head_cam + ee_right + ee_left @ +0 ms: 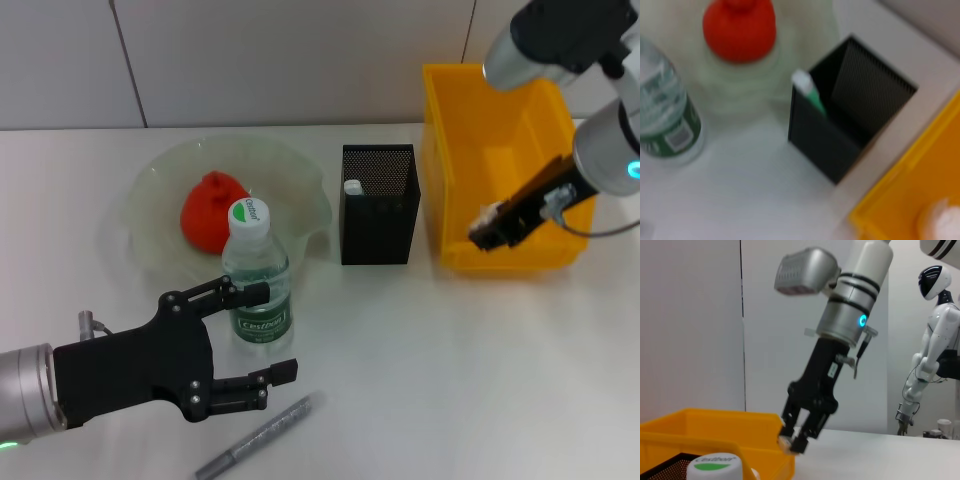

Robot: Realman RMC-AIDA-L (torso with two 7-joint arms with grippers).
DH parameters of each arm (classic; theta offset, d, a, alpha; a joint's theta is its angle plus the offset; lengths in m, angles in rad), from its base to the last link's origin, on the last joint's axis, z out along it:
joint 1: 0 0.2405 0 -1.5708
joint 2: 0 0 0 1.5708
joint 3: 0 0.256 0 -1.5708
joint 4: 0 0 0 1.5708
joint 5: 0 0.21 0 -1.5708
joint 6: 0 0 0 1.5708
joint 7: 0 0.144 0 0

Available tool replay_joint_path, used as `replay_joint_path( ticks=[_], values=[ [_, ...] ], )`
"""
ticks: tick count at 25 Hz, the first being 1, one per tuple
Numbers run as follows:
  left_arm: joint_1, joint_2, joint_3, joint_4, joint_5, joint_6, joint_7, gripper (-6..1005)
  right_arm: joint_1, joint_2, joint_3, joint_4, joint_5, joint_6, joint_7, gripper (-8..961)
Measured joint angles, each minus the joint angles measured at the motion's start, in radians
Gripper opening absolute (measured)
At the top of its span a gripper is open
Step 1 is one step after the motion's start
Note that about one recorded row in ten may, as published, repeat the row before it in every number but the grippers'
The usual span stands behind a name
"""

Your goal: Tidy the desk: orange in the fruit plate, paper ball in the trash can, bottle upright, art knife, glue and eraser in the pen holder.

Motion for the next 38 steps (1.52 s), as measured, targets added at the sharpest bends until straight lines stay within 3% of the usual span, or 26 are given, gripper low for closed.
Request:
replay_joint_path(
  ticks=[5,7,10,16,23,38],
  values=[
    [-0.004,0.000,0.000,0.000,0.000,0.000,0.003,831,-0.012,0.000,0.022,0.028,0.012,0.095,-0.024,409],
    [-0.006,0.000,0.000,0.000,0.000,-0.001,0.010,831,-0.036,0.000,0.015,0.015,0.031,0.231,-0.057,409],
    [-0.007,0.000,0.001,0.000,0.000,-0.002,0.010,831,-0.038,0.000,0.015,0.004,0.043,0.256,-0.066,409],
    [-0.007,-0.001,0.002,0.000,0.000,-0.001,0.011,831,-0.035,0.000,0.012,-0.107,0.116,0.397,-0.127,408],
    [-0.007,-0.001,0.002,0.000,0.000,-0.003,0.011,831,0.003,-0.001,0.010,-0.207,0.135,0.470,-0.143,408],
    [-0.007,-0.001,0.006,0.000,0.000,-0.007,0.011,830,0.046,0.000,-0.042,-0.264,0.168,0.509,-0.143,408]
  ],
)
